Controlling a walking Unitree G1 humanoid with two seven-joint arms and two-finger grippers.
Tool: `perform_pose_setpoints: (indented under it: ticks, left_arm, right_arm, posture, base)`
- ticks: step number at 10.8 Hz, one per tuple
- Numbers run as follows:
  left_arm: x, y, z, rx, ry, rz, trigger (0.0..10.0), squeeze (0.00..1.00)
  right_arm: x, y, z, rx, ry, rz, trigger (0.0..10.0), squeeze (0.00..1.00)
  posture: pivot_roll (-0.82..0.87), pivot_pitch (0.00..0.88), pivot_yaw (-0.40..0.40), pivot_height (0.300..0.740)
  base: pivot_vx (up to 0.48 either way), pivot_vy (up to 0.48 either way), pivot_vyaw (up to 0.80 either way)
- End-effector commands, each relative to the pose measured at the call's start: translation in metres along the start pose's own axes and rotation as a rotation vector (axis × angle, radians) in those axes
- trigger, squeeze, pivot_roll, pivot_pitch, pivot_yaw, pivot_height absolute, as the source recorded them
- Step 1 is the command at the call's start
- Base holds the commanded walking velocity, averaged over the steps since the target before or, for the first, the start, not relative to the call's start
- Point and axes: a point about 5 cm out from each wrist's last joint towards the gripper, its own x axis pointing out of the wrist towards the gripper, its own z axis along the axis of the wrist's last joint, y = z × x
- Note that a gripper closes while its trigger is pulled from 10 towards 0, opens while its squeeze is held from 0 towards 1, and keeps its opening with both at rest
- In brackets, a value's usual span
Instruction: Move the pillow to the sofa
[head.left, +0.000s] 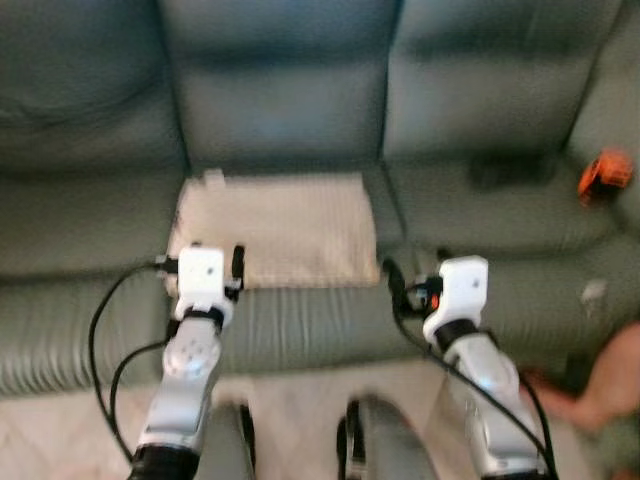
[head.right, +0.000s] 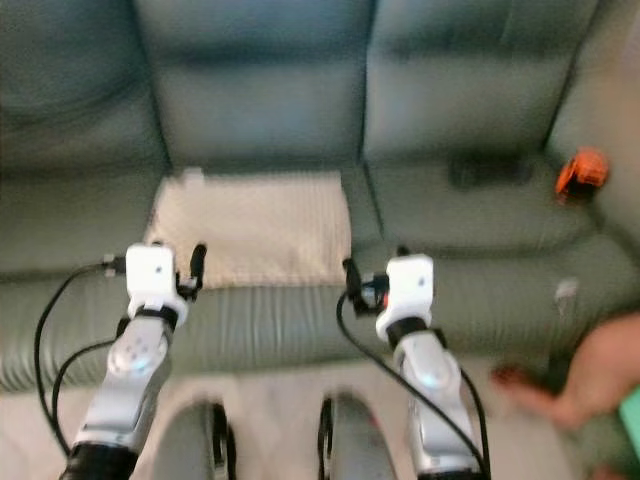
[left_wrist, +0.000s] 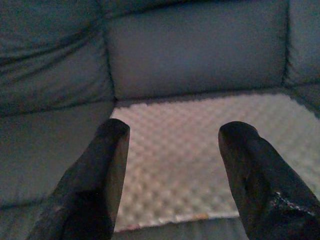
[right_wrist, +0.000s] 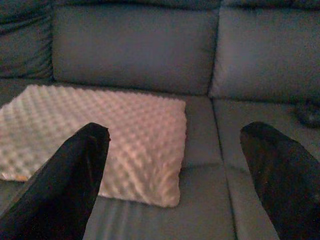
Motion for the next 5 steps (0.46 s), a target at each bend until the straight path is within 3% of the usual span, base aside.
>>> perform_pose_setpoints:
  ticks: [1,3,4,5]
  left_arm:
    - [-0.003,0.002,-0.006,-0.005,0.016,0.000,10.0,0.00]
    - [0.003,0.000,-0.003,0.006,-0.008,-0.002,10.0,0.00]
    - [0.017,-0.002,0.008,-0.003,-0.052,-0.007,10.0,0.00]
    - [0.022,-0.001,0.012,-0.008,-0.061,0.002,10.0,0.00]
  right_arm:
    - [-0.003,0.000,-0.005,-0.002,0.012,-0.007,10.0,0.00]
    - [0.003,0.001,-0.004,0.000,0.003,0.013,10.0,0.00]
    - [0.021,-0.003,0.009,0.008,-0.046,0.019,10.0,0.00]
    - [0.027,-0.007,0.013,-0.006,-0.056,0.012,10.0,0.00]
  posture:
    - [-0.04,0.020,-0.050,0.740]
    - [-0.05,0.000,-0.048,0.740]
    - [-0.06,0.000,-0.046,0.740]
    - [-0.06,0.000,-0.040,0.740]
  base:
    - [0.000,0.000,0.00]
    - [0.000,0.000,0.00]
    - [0.000,0.000,0.00]
    - [0.000,0.000,0.00]
